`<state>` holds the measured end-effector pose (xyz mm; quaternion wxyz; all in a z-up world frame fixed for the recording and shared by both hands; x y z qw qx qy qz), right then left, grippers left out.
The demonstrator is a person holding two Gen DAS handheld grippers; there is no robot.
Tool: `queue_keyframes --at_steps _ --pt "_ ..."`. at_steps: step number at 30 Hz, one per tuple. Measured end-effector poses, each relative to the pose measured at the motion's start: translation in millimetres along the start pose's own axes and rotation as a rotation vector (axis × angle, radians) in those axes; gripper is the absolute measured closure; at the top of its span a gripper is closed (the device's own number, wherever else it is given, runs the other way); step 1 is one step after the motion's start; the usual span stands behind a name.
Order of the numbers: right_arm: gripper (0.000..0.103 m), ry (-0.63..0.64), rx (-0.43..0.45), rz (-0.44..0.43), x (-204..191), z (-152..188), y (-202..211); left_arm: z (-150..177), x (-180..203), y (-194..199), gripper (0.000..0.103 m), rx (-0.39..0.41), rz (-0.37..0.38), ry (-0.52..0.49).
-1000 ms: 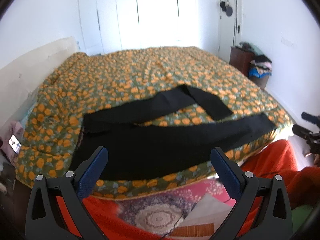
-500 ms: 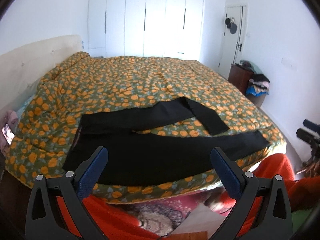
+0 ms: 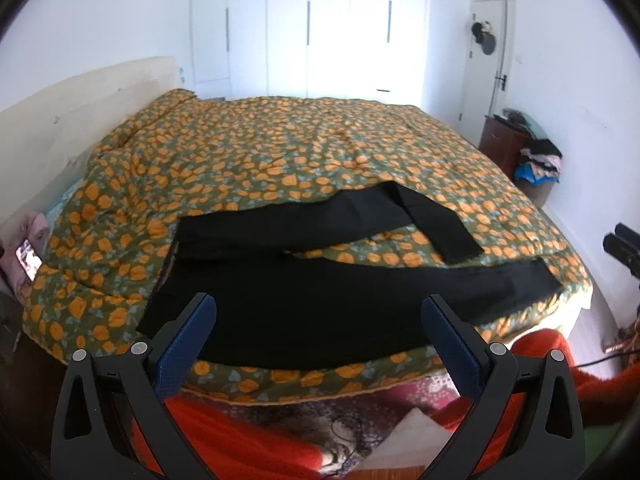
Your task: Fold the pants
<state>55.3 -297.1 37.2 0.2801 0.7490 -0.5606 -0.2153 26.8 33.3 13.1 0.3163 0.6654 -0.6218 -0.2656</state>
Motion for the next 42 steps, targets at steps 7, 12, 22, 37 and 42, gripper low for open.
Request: queue_keyframes --at_steps 7,12,22,37,42 --pt "0.000 0.026 -0.059 -0.001 -4 -5 -22 -8 -5 -16 0.001 -0.019 0.010 0.016" --pt "0.000 -0.003 -0.070 0.023 3 -5 -26 -11 -1 -27 0.001 -0.045 0.039 0.004" --pt "0.000 -0.047 -0.044 0.062 17 -7 -18 -15 3 -24 0.001 -0.031 0.066 0.002" --pt "0.000 0.051 -0.095 -0.035 4 7 -27 -8 23 -29 0.001 -0.048 0.042 -0.105" --pt "0.000 0.039 -0.160 -0.077 3 18 -39 -7 26 -33 0.001 -0.072 0.050 -0.118"
Point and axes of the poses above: each gripper's, at about its wrist camera, not at the fingertips, and y roughly against the way its jaws point, x to its right, z to its underside, the point moved 2 cm from there along -y, roughly the way its jaws point, and after that the axes turned 9 degrees about -x, right-handed, at the moved point
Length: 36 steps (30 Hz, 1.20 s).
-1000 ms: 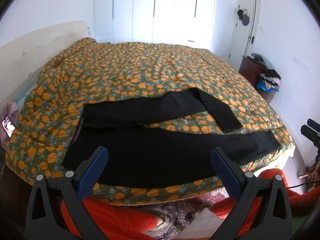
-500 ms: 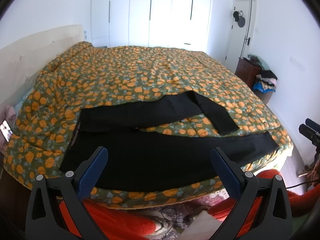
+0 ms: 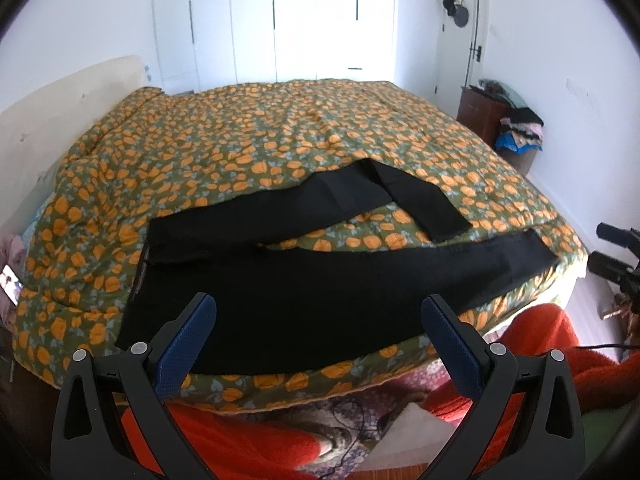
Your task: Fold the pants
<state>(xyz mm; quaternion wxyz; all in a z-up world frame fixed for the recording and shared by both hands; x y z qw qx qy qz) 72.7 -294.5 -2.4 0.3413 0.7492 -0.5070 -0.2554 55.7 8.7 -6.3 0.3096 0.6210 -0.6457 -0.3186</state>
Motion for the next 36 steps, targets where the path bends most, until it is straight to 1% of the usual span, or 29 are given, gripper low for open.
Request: queue_keyframes --at_steps 3,7,9,13,15,22,31,36 --pt "0.000 0.002 -0.022 -0.010 -3 4 -6 0 1 0 0.001 0.001 -0.002 -0.001" --pt "0.000 0.016 -0.019 -0.033 -6 7 -3 1 1 -1 0.001 0.000 -0.003 -0.002" --pt "0.000 0.023 -0.016 -0.045 -8 7 -3 1 2 -1 0.001 -0.002 -0.019 -0.007" --pt "0.000 0.026 -0.017 -0.052 -11 7 -5 3 5 -9 0.001 -0.018 -0.137 -0.052" --pt "0.000 0.023 -0.023 -0.057 -12 8 -7 5 5 -11 0.001 -0.024 -0.162 -0.062" --pt "0.000 0.043 -0.018 -0.052 -17 6 -7 10 2 -18 0.001 -0.062 -0.162 -0.052" --pt "0.000 0.054 -0.027 -0.052 -20 8 -10 19 4 -28 0.001 -0.116 -0.192 -0.056" --pt "0.000 0.077 -0.031 -0.049 -25 9 -12 20 2 -29 0.001 -0.125 -0.193 -0.052"
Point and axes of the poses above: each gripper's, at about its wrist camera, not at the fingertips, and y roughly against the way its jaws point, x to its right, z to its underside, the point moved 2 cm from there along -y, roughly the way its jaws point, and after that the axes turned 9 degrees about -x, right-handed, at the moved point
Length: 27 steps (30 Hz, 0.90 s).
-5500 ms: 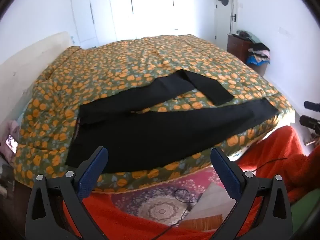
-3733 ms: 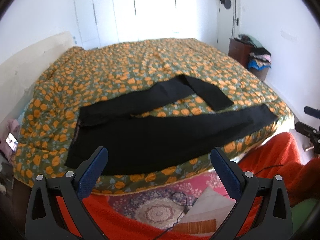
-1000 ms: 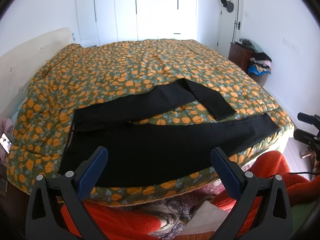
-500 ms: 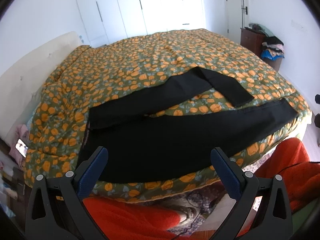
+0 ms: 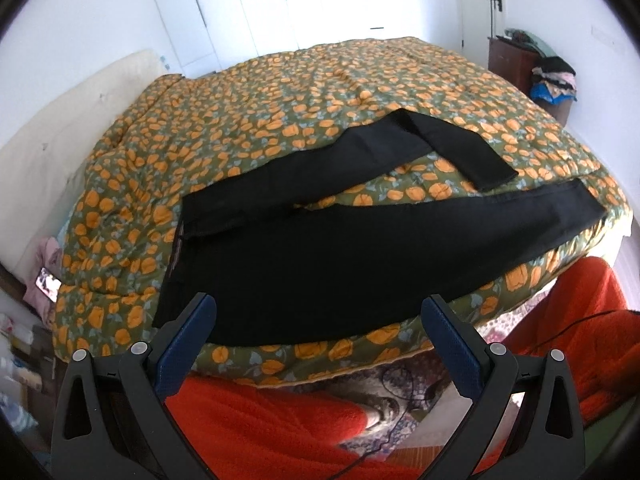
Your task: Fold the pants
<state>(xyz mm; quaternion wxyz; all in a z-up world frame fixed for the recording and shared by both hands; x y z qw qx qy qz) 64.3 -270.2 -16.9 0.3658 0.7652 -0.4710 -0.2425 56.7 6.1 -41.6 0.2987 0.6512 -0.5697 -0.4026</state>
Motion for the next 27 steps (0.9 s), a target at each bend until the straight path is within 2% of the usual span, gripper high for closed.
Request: queue_keyframes --at_steps 27 --pt "0.000 0.004 -0.030 -0.001 -2.3 0.3 -6.5 2.9 -1.0 -8.1 0.001 -0.029 -0.006 -0.005"
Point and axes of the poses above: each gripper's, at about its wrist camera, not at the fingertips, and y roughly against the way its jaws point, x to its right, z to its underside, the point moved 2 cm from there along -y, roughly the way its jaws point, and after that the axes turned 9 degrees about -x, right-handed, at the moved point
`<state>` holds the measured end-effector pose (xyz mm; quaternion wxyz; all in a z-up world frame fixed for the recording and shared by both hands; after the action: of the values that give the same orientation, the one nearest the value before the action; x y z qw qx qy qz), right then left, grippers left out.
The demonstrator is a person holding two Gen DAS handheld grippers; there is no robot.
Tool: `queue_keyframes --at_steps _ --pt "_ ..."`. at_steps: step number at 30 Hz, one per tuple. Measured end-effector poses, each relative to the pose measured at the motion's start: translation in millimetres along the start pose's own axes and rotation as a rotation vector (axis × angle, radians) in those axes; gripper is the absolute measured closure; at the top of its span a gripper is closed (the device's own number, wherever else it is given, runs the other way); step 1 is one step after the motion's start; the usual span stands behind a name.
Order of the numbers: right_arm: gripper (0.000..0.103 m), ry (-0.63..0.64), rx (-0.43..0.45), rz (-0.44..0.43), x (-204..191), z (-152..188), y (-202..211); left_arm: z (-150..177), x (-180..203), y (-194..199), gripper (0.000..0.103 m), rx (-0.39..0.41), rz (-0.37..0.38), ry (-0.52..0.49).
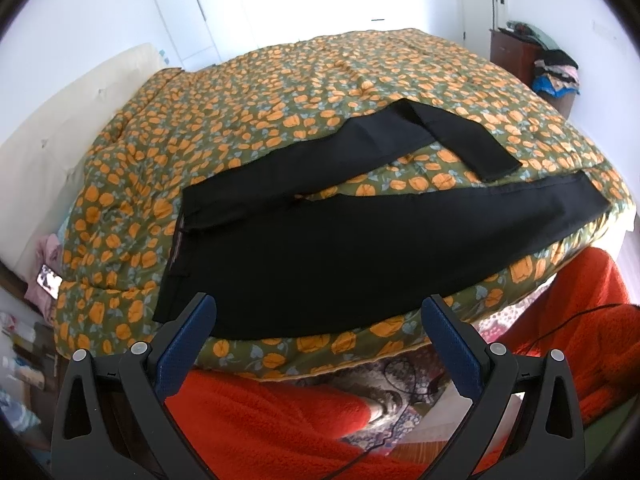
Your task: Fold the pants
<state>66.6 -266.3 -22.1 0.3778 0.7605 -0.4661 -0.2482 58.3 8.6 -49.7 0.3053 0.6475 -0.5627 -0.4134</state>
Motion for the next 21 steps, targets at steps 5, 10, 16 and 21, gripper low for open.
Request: queue_keyframes --at_steps 5,10,16,21 --pt "0.000 -0.006 -0.006 0.007 1 0 -4 0 0 -1 0.001 -0.003 -0.002 -0.001" --pt "0.000 -0.027 -0.031 0.074 10 -5 -8 -1 -1 -3 0.001 -0.004 0.002 0.003" --pt "0.000 -0.057 -0.076 0.192 23 -15 -14 -3 -1 -3 0.001 -0.018 0.013 0.007" --pt "0.000 -0.059 -0.125 0.304 30 -20 -23 -2 6 0 0.001 -0.014 0.008 -0.015"
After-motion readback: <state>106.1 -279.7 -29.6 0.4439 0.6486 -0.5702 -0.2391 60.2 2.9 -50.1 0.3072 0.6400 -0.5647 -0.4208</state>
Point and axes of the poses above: each gripper's, at about its wrist camera, not at the fingertips, and y roughly against the way its jaws point, x to its right, z to its underside, the point moved 2 cm from there along -y, roughly the way its jaws point, and after that the axes turned 9 degrees about -x, right-handed, at the moved point
